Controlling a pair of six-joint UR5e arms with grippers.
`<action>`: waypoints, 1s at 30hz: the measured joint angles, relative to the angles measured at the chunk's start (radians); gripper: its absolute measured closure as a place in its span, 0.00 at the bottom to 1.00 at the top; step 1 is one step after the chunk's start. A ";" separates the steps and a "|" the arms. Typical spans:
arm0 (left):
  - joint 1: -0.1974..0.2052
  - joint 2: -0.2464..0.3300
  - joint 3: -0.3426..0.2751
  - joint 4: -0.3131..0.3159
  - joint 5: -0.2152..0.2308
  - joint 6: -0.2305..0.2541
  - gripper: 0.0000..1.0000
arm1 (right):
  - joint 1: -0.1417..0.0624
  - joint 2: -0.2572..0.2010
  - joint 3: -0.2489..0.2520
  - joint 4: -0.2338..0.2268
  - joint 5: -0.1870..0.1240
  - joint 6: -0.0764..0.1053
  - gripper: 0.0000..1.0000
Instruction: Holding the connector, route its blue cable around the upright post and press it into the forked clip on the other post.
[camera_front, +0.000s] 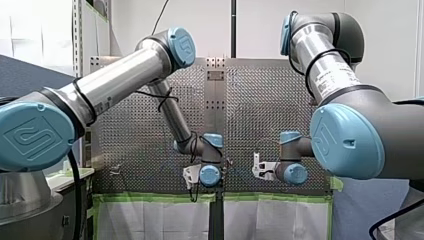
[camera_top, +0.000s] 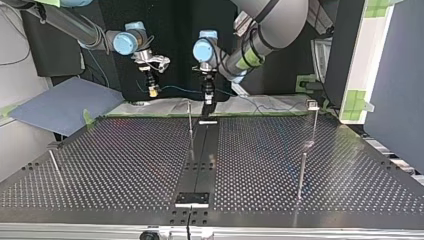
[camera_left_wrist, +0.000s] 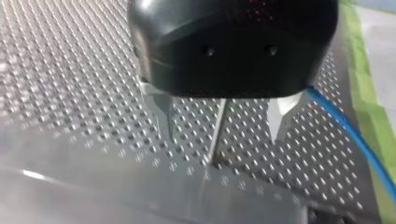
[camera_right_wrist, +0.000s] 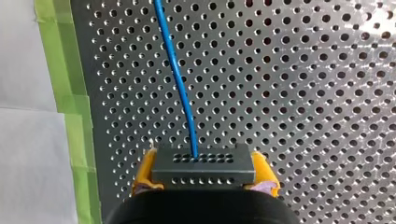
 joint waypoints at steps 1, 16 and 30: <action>-0.011 0.000 0.006 -0.001 -0.011 0.000 0.00 | 0.001 0.000 0.000 0.001 0.000 0.000 1.00; -0.097 -0.001 0.016 -0.068 -0.135 0.021 0.00 | -0.006 0.000 -0.001 0.000 0.000 -0.002 1.00; -0.098 -0.001 0.016 -0.050 -0.139 0.022 0.00 | -0.007 0.000 -0.003 0.000 0.000 -0.002 1.00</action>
